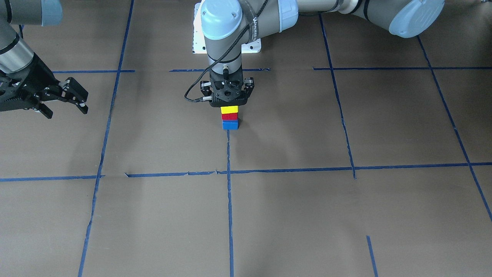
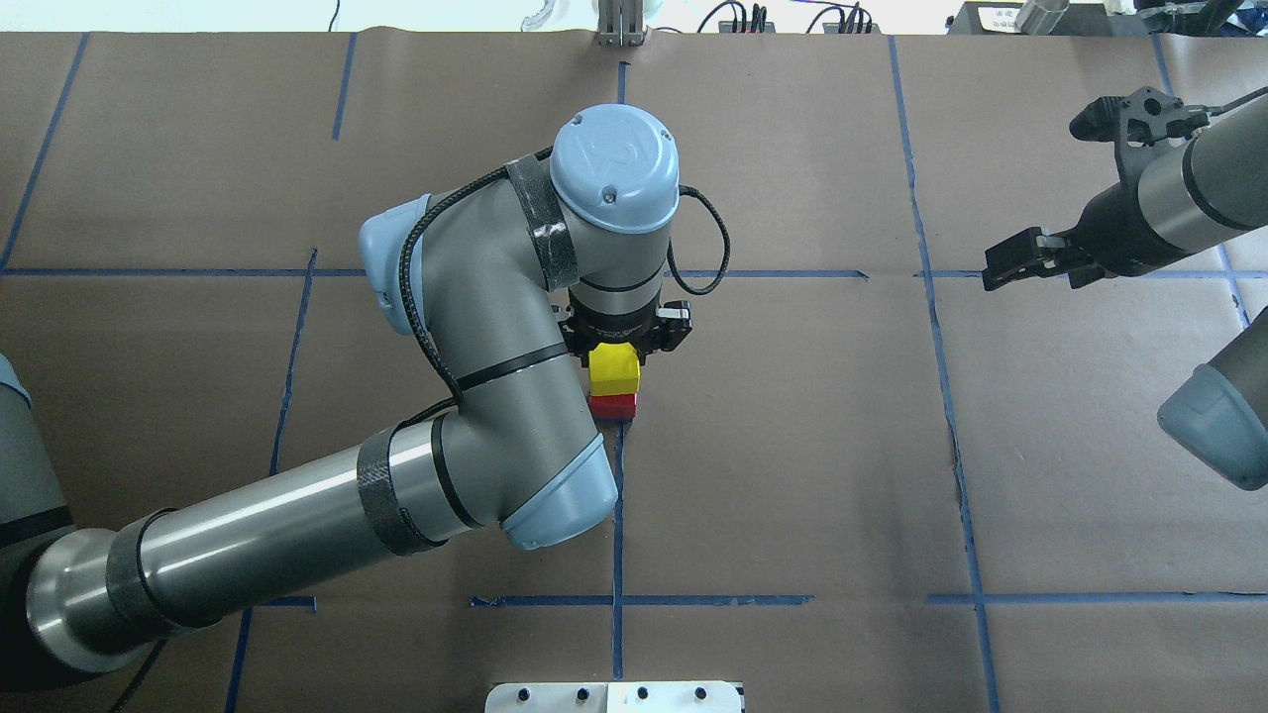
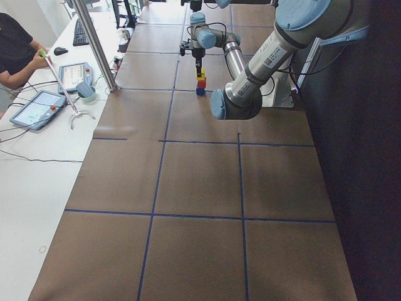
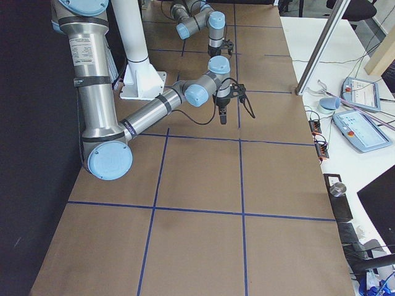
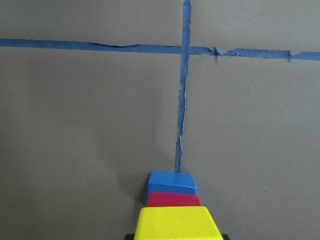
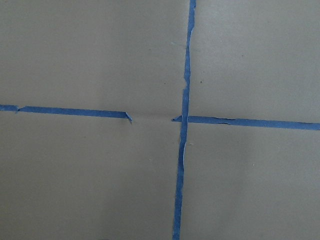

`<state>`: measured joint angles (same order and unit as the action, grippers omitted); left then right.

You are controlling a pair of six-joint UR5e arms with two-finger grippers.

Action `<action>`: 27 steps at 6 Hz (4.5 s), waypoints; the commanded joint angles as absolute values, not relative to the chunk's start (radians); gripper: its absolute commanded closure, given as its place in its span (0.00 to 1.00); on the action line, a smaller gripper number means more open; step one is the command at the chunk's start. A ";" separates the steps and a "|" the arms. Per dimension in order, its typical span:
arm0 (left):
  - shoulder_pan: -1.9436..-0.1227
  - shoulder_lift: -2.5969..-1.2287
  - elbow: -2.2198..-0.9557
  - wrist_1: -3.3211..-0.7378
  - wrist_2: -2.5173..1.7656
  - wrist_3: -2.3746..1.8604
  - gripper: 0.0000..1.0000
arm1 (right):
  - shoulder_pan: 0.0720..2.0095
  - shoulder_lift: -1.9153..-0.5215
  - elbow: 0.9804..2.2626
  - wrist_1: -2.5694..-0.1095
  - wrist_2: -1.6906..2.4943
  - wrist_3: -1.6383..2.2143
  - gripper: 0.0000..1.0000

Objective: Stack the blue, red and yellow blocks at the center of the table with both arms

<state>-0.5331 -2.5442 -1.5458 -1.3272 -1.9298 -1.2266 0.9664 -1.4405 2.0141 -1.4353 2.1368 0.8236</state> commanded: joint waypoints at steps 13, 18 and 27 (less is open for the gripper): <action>-0.999 -1.667 -2.082 -1.522 -2.182 -0.461 0.00 | 1.372 -1.679 1.933 -1.453 2.322 0.238 0.00; -1.484 -1.560 -1.711 -1.525 -2.368 0.174 0.00 | 1.509 -1.864 1.899 -1.450 2.393 0.095 0.00; -1.519 -1.437 -1.746 -1.535 -2.361 0.106 0.00 | 1.471 -1.848 1.898 -1.448 2.394 0.092 0.00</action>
<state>-1.5187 -1.4403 -1.7486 -1.5266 -2.3636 0.1103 1.4712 -1.8458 1.8970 -1.4491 2.3899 0.0920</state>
